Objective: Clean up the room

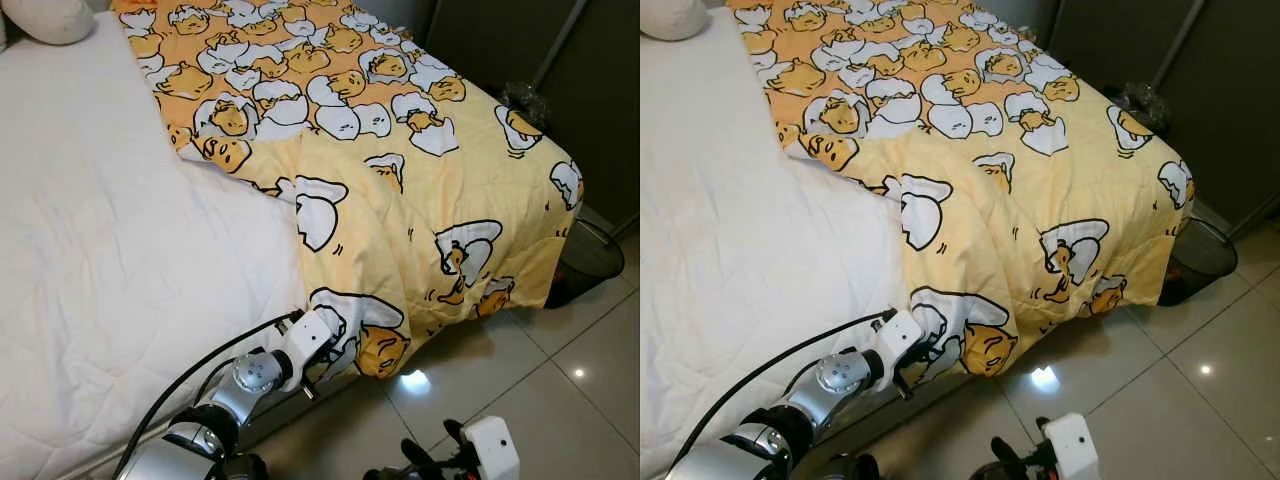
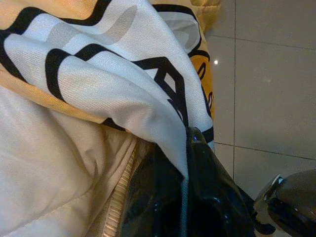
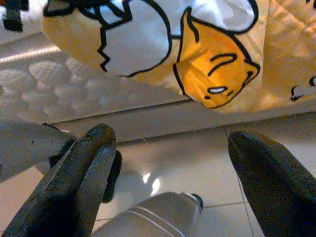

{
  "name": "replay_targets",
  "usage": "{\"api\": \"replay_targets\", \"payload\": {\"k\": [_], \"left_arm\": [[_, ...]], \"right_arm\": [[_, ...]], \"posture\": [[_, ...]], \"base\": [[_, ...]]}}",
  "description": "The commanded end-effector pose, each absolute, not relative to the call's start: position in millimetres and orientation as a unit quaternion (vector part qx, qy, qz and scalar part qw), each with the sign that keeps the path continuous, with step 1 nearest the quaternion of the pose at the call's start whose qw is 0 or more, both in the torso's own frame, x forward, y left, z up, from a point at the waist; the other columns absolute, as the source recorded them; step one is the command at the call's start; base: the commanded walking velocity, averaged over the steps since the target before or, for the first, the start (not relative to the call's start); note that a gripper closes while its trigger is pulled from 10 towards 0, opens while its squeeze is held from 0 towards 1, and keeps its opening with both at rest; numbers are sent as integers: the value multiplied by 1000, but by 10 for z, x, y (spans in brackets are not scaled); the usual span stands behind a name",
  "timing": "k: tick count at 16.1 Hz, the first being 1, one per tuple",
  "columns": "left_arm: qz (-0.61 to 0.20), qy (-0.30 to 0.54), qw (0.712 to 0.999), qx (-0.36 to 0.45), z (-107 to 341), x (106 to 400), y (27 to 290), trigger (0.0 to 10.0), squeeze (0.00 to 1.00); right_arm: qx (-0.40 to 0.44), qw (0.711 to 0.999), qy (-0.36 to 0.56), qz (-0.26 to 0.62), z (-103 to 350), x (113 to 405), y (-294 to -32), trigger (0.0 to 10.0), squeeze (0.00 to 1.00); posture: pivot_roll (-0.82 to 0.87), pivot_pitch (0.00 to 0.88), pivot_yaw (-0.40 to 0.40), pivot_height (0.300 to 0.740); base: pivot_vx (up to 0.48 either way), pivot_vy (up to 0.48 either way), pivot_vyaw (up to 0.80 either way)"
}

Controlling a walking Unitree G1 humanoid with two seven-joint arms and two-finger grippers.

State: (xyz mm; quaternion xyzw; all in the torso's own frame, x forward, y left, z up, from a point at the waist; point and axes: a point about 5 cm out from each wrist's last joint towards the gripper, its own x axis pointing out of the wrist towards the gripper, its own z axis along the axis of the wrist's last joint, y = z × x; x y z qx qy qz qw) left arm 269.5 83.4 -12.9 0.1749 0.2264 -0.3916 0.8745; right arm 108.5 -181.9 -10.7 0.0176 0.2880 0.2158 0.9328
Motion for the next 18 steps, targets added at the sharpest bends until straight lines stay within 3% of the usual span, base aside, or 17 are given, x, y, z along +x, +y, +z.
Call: {"api": "replay_targets", "payload": {"k": [1, 10, 16, 18], "left_arm": [[-402, 223, 871, 172, -148, 2649, 782, 10000, 0], [-403, 223, 872, 166, -165, 2619, 754, 10000, 0], [-399, 223, 875, 157, -169, 2609, 740, 10000, 0], [-398, 220, 878, 153, -160, 2615, 734, 10000, 0]], "right_arm": [[18, 934, 290, 209, -132, 1057, -1886, 10000, 0], [20, 930, 299, 214, -279, 984, -1919, 10000, 0], [23, 929, 298, 218, -364, 1005, -1882, 10000, 0], [21, 946, 250, 205, -257, 1082, -1900, 10000, 0]], "posture": [[-209, 92, -20, 740], [-200, 95, -27, 740], [-202, 97, -26, 740], [-202, 93, -23, 740]], "base": [[0, 0, 0], [0, 0, 0], [-197, 0, 0], [0, 0, 0]]}}
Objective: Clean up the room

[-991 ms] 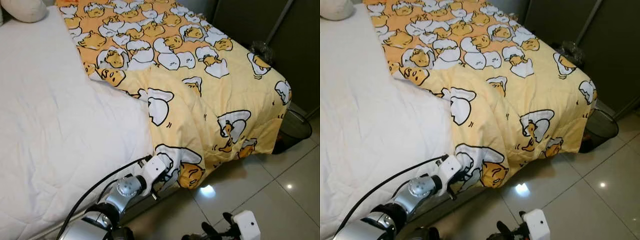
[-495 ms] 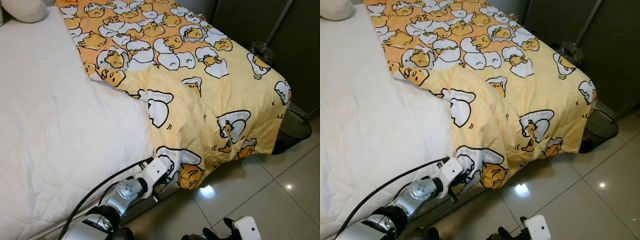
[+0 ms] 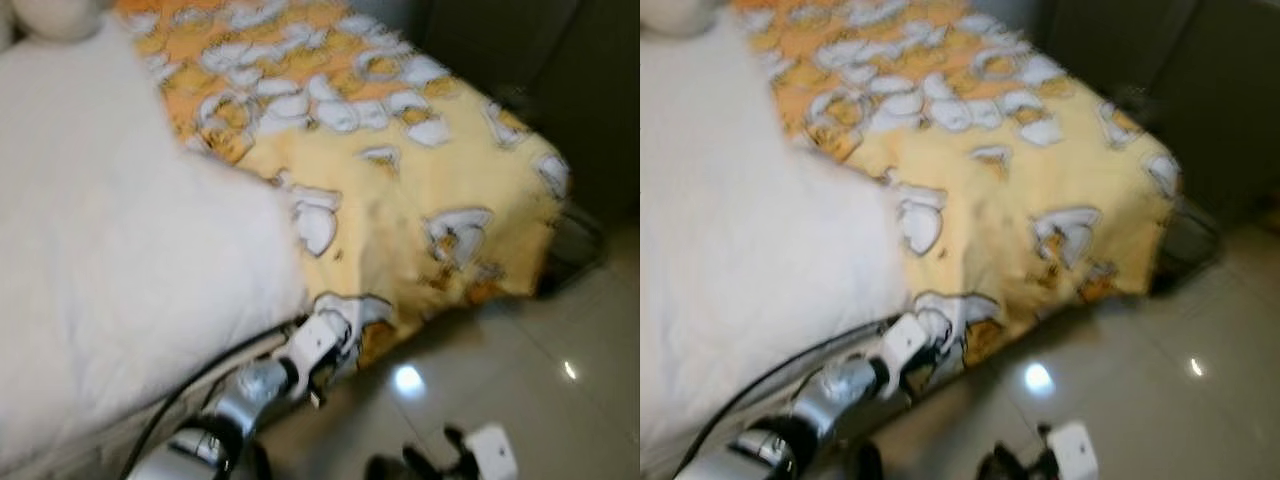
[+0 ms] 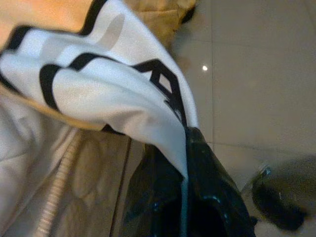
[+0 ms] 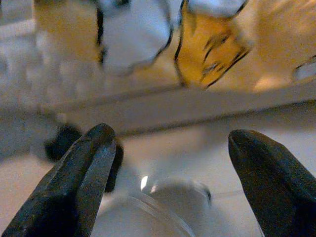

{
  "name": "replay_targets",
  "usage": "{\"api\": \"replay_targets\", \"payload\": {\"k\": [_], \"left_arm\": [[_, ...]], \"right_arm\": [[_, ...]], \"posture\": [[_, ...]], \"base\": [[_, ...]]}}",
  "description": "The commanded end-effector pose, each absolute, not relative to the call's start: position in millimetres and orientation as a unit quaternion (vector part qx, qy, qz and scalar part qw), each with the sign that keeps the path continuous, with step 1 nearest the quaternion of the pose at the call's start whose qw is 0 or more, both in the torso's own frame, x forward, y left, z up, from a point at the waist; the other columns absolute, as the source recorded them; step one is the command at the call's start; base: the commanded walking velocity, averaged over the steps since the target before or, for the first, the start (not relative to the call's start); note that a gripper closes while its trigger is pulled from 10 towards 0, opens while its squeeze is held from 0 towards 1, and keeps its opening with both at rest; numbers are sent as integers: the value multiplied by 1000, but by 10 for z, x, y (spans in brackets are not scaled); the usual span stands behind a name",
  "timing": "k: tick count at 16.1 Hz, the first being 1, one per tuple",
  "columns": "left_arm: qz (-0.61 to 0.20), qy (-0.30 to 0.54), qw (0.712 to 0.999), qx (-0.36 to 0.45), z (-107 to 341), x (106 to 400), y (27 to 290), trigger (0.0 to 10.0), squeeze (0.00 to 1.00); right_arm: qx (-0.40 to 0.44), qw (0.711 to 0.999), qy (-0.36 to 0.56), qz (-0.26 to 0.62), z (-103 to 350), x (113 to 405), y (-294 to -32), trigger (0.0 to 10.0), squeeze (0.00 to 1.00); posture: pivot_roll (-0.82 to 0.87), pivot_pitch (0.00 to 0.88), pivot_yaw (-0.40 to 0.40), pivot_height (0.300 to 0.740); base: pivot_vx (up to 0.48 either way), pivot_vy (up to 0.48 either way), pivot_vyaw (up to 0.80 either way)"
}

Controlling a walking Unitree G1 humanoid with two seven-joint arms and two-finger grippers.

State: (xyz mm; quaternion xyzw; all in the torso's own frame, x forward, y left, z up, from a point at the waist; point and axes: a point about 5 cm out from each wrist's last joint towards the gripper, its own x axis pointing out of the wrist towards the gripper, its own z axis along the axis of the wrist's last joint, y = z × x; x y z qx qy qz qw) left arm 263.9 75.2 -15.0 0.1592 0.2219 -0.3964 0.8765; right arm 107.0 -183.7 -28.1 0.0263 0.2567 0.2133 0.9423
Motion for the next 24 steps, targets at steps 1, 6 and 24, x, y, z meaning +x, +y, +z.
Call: {"api": "replay_targets", "payload": {"k": [1, 6, 24], "left_arm": [[-397, 219, 878, 153, -159, 2616, 732, 10000, 0], [-417, 226, 867, 152, -184, 2567, 663, 10000, 0], [-529, 297, 795, -1, -411, 1818, -43, 10000, 0]], "right_arm": [[18, 951, 234, 203, -203, 1121, -1917, 10000, 0], [11, 960, 192, 201, 57, 1296, -1926, 10000, 0], [14, 947, 233, 222, 229, 1167, -1819, 10000, 0]], "posture": [[-202, 93, -23, 740], [-205, 78, -15, 740], [-209, 104, -32, 740]], "base": [[0, 0, 0], [0, 0, 0], [0, 0, 0]]}}
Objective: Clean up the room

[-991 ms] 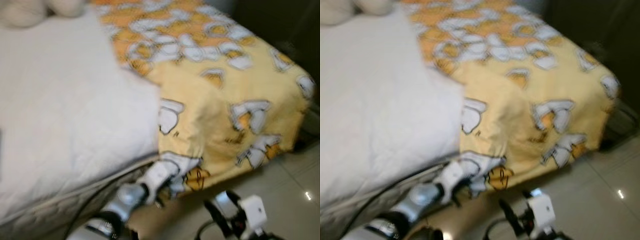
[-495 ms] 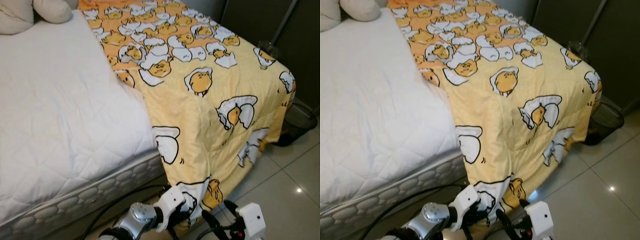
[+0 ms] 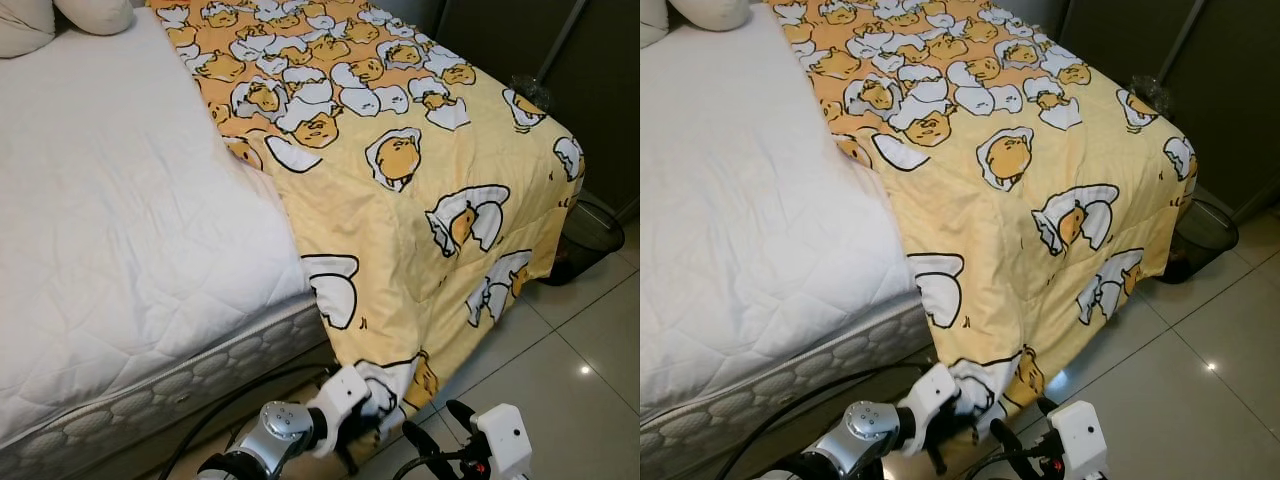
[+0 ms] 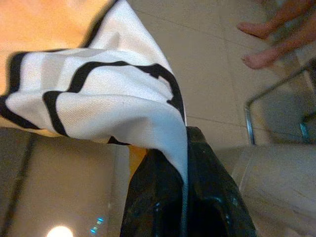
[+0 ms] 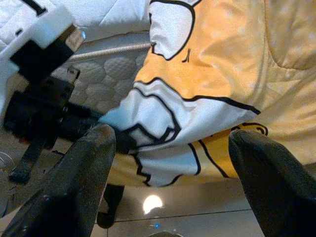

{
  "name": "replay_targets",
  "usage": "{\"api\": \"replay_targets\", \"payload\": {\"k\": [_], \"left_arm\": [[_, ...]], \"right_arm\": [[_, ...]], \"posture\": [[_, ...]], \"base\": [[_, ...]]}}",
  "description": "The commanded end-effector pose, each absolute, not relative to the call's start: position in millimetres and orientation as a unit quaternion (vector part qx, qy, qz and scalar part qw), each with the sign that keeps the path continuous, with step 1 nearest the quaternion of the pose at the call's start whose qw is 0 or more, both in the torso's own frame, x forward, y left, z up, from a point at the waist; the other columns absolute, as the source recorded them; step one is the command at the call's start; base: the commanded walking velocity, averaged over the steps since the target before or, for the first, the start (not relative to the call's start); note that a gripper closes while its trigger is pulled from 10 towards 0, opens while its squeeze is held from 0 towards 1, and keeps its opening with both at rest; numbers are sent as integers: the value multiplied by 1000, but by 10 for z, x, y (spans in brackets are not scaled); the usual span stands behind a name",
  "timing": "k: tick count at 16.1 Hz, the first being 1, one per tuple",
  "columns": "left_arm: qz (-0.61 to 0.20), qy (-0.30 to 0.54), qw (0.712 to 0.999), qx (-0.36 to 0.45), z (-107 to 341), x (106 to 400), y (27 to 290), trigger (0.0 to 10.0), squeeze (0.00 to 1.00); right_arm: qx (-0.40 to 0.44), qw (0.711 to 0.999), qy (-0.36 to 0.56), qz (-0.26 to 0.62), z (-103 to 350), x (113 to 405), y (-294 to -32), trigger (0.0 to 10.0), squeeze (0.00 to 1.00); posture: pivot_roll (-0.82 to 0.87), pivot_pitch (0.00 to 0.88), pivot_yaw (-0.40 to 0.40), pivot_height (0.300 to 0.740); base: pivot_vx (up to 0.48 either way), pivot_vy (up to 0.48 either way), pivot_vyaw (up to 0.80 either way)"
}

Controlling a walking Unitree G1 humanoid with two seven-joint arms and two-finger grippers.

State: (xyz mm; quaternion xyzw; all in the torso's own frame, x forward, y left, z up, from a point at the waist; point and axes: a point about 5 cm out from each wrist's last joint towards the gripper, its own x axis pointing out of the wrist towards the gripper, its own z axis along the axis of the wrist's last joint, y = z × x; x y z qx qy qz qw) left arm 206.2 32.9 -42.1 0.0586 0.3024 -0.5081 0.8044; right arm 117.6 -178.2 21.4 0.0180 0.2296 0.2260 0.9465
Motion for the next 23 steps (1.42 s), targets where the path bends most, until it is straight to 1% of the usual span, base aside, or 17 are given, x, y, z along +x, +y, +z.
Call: {"api": "replay_targets", "payload": {"k": [1, 3, 5, 7, 8, 10, 12, 13, 14, 17, 18, 19, 20, 21, 22, 23], "left_arm": [[-505, 280, 816, 18, -381, 1934, 32, 10000, 0], [-499, 279, 820, 22, -375, 1968, 57, 10000, 0], [-502, 280, 817, 46, -394, 1952, 66, 10000, 0], [-516, 292, 803, 61, -427, 1882, 17, 10000, 0], [-527, 309, 790, 54, -451, 1821, -23, 10000, 0], [-542, 323, 775, 34, -478, 1713, -81, 10000, 0], [-586, 288, 756, 50, -438, 1668, -122, 10000, 0], [-626, 269, 725, 100, -423, 1655, -136, 10000, 0], [-670, 271, 682, 116, -416, 1609, -156, 10000, 0], [-718, 278, 625, 127, -420, 1517, -170, 10000, 0], [-726, 274, 618, 127, -406, 1504, -203, 10000, 0], [-723, 268, 625, 120, -368, 1534, -256, 10000, 0], [-714, 262, 639, 112, -333, 1578, -298, 10000, 0], [-691, 261, 667, 95, -302, 1652, -321, 10000, 0], [-675, 255, 686, 91, -287, 1702, -310, 10000, 0], [-672, 253, 690, 92, -287, 1710, -305, 10000, 0]], "right_arm": [[15, 946, 232, 225, 215, 1185, -1794, 10000, 0], [16, 946, 230, 226, 209, 1201, -1772, 10000, 0], [17, 947, 228, 228, 216, 1229, -1748, 10000, 0], [17, 947, 226, 229, 228, 1241, -1747, 10000, 0], [16, 947, 226, 230, 233, 1242, -1749, 10000, 0], [15, 946, 226, 230, 236, 1238, -1753, 10000, 0], [15, 947, 225, 231, 235, 1244, -1778, 10000, 0], [12, 944, 226, 240, 231, 1244, -1799, 10000, 0], [4, 941, 229, 248, 221, 1259, -1827, 10000, 0], [-2, 939, 230, 255, 206, 1288, -1846, 10000, 0], [-6, 939, 228, 259, 206, 1319, -1850, 10000, 0], [-6, 940, 224, 257, 219, 1372, -1869, 10000, 0], [-6, 941, 220, 256, 233, 1406, -1888, 10000, 0], [-8, 942, 217, 256, 242, 1435, -1899, 10000, 0], [-8, 942, 216, 257, 238, 1439, -1894, 10000, 0], [-8, 942, 215, 258, 237, 1439, -1893, 10000, 0]], "posture": [[-200, 98, -29, 740], [-196, 96, -28, 740], [-193, 95, -26, 740], [-195, 96, -25, 740], [-197, 96, -25, 740], [-211, 96, -23, 740], [-206, 97, -31, 740], [-206, 97, -31, 740], [-202, 86, -35, 740], [-202, 74, -35, 740], [-202, 68, -36, 740], [-202, 63, -35, 740], [-202, 63, -35, 740], [-199, 52, -32, 740], [-196, 46, -30, 740], [-196, 46, -30, 740]], "base": [[0, 0, 0], [-371, 0, 0], [0, 0, 0], [0, 0, 0], [0, 0, 0], [0, 0, 0], [0, 0, 0], [0, 0, 0], [0, 0, 0], [0, 0, 0], [0, 0, 0], [0, 0, 0], [0, 0, 0], [0, 0, 0], [0, 0, 0], [0, 0, 0]]}}
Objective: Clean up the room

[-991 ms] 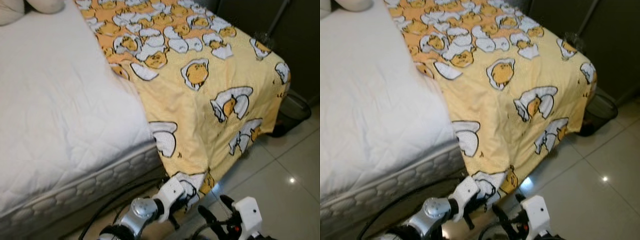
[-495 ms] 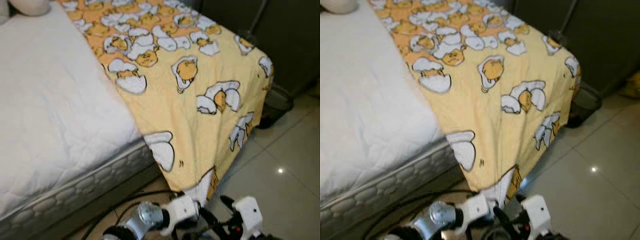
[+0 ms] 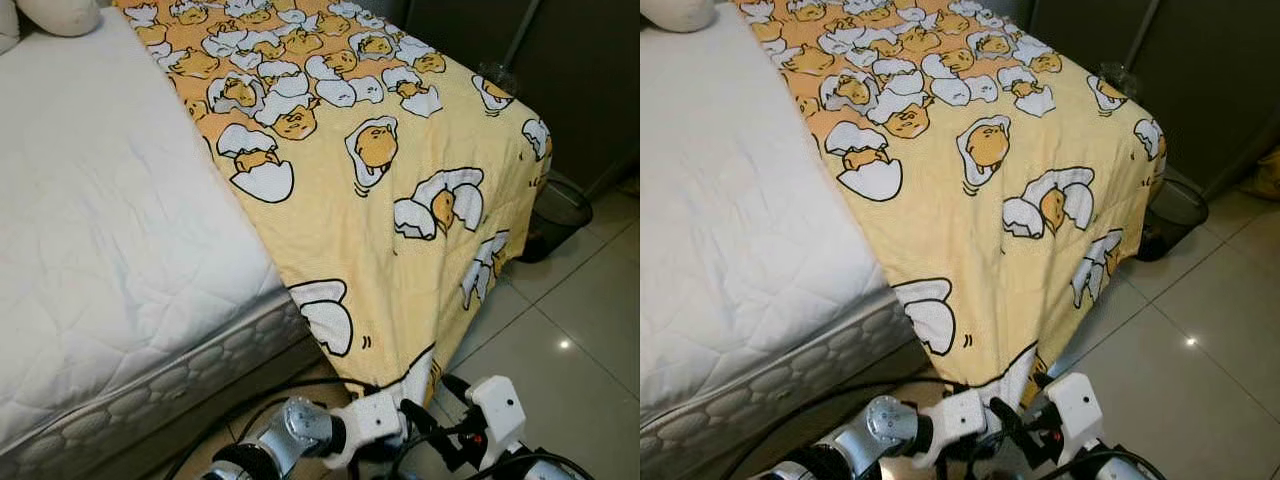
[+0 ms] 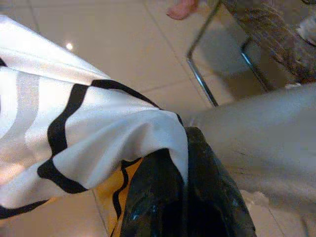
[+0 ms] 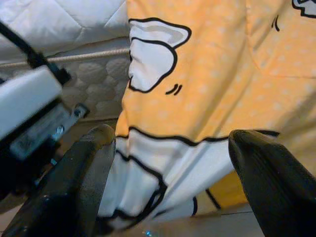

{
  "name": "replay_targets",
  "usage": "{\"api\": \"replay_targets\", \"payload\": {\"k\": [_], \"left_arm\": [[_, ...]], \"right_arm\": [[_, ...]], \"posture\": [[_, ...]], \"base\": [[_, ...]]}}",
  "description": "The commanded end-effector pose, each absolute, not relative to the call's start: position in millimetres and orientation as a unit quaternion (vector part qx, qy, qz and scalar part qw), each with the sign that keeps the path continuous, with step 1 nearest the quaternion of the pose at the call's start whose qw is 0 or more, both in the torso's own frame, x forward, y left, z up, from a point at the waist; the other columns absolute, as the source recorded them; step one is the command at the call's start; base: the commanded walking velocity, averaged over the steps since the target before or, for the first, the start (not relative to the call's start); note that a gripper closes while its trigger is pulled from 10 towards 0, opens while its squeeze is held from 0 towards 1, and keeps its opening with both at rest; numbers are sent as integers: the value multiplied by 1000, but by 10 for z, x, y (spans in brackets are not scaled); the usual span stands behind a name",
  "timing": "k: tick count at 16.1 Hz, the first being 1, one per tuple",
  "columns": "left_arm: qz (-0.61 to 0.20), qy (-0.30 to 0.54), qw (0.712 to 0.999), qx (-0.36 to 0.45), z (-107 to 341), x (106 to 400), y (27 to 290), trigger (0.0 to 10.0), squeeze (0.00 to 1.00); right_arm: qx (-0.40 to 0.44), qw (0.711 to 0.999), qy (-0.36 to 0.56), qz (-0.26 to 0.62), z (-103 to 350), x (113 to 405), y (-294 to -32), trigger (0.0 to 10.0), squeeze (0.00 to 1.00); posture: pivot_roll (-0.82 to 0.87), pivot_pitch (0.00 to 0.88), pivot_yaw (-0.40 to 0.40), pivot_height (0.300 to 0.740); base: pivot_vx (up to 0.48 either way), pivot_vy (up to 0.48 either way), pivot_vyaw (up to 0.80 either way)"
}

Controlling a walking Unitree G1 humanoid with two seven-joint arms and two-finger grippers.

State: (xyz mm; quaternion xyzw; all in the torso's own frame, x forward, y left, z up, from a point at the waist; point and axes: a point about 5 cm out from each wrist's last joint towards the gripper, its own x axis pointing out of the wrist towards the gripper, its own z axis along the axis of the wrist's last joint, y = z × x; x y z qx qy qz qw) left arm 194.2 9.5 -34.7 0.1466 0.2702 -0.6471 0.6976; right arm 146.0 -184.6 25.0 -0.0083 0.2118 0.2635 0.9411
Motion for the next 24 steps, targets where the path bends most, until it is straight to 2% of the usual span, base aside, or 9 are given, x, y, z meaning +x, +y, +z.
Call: {"api": "replay_targets", "payload": {"k": [1, 6, 7, 16, 17, 18, 19, 20, 24], "left_arm": [[-670, 254, 691, 93, -290, 1712, -299, 10000, 0], [-606, 265, 746, 80, -302, 1862, -202, 10000, 0], [-587, 265, 763, 57, -288, 1916, -167, 10000, 1000], [-557, 234, 796, 48, -163, 2059, -247, 10000, 1000], [-461, 195, 865, 36, -45, 2383, -9, 10000, 1000], [-409, 171, 896, 32, 37, 2555, 145, 10000, 1000], [-347, 135, 927, 33, 164, 2750, 331, 10000, 647], [-270, 85, 958, 47, 364, 2982, 559, 10000, 0], [-179, -15, 983, 25, 894, 3312, 794, 10000, 0]], "right_arm": [[-7, 942, 215, 258, 233, 1439, -1890, 10000, 0], [0, 942, 213, 259, 219, 1423, -1838, 10000, 0], [1, 942, 213, 259, 212, 1420, -1835, 10000, 0], [3, 944, 212, 254, 203, 1417, -1816, 10000, 0], [-1, 965, 156, 213, 365, 1631, -1827, 10000, 0], [-4, 975, 124, 184, 467, 1767, -1842, 10000, 0], [1, 984, 91, 153, 585, 1927, -1861, 10000, 0], [8, 992, 52, 113, 724, 2132, -1888, 10000, 0], [43, 999, 11, 28, 786, 2418, -2025, 10000, 0]], "posture": [[-194, 42, -29, 740], [-186, 30, -27, 740], [-186, 30, -27, 740], [-169, 36, -25, 740], [-148, 22, -18, 740], [-133, 8, -13, 740], [-113, 0, -9, 740], [-94, 0, -5, 740], [-56, 0, 2, 740]], "base": [[-266, 0, 0], [-152, 0, 0], [0, 0, 0], [0, 0, 0], [0, 0, 0], [0, 0, 0], [0, 0, 0], [0, 0, 0], [0, 0, 0]]}}
